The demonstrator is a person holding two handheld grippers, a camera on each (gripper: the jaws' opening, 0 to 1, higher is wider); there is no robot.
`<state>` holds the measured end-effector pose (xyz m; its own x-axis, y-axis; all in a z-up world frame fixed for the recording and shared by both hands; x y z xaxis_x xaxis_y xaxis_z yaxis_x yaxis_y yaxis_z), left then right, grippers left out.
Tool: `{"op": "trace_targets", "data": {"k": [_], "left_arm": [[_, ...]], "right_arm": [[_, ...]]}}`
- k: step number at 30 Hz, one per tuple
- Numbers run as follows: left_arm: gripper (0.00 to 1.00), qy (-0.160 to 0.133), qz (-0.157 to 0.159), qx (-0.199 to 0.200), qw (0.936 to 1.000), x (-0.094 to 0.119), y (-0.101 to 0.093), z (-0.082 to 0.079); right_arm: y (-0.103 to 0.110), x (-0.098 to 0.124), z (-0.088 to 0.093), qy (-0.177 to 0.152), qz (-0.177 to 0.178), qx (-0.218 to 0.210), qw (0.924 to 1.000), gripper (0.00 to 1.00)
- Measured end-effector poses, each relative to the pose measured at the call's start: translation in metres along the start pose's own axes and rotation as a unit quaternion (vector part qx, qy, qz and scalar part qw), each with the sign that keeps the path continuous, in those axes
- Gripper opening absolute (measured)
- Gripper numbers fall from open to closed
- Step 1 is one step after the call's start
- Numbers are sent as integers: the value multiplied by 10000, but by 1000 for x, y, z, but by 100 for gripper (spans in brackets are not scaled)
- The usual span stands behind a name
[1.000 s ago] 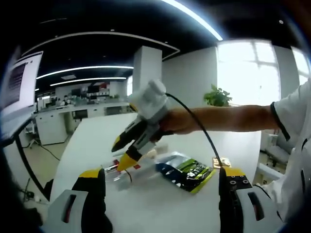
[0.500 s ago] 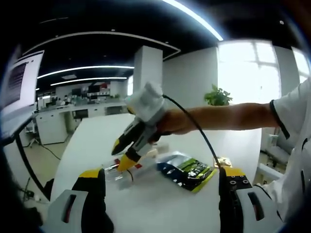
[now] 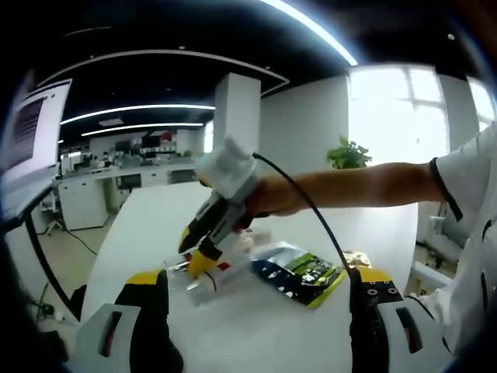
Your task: Arrange the skincare products in the storage area until every visible bottle or jar stands upright without overlapping.
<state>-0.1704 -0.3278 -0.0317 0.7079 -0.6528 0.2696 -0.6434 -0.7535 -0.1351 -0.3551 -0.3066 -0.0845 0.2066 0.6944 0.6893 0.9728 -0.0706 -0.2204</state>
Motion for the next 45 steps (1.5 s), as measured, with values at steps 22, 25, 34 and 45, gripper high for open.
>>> {"op": "trace_targets", "data": {"k": [22,25,34,45], "left_arm": [[99,-6,-23,21,10000,3,4,0],[99,-7,-22,19,10000,3,4,0],[99,15,-6,12,10000,1,3,1],[99,11,-25,14,10000,2,3,1]], "right_arm": [[0,-20,-3,378,-170,230,9989,32],[0,-21,-4,400,-183,228,9988,31],[0,-22,-4,429,-208,213,9986,31],[4,-21,-5,476,-153,352,9981,29]]}}
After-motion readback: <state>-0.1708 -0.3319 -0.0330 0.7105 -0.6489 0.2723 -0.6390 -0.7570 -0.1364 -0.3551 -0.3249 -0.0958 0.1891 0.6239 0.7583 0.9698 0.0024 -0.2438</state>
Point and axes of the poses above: the point that each gripper's makers call its tool centre point, and the gripper's own axes: x roughly backward along the fingers, y roughly to its left, z roughly out of its underside, the point moved 5 cm from there along x, roughly backward along the fingers, and after that the axes turned 6 degrees about z, right-handed, at the moved point
